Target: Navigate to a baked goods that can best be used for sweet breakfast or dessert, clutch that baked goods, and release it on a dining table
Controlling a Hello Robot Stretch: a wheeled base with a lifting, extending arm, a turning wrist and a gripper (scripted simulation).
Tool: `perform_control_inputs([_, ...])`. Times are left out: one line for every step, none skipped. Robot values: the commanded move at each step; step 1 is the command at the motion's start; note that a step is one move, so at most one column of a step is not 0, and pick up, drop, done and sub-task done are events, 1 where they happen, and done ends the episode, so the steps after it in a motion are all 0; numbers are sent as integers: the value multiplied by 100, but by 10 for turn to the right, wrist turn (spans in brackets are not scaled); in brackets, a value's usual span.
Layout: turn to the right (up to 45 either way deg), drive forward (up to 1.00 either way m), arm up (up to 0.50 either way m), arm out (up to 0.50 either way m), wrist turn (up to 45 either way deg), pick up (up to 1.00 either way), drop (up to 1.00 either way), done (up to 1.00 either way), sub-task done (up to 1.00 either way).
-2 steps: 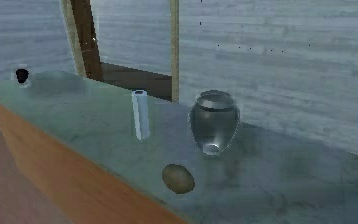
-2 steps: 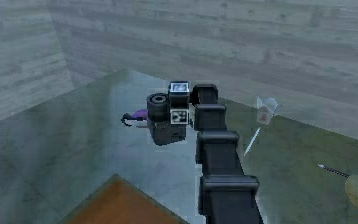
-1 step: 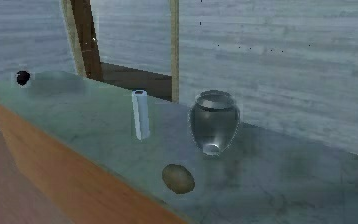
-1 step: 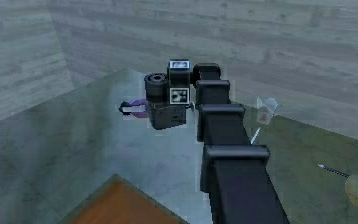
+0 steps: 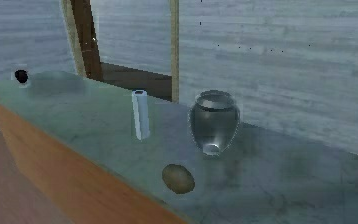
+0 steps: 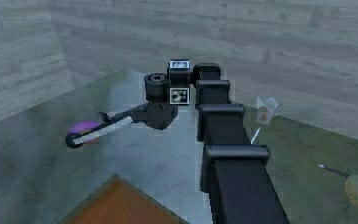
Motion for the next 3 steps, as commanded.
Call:
perform_control_inputs([0, 0, 0, 0, -450, 0, 0, 0, 0])
perform_control_inputs([0, 0, 0, 0, -180, 0, 0, 0, 0])
perform_control_inputs([0, 0, 0, -20, 0, 0, 0, 0, 0])
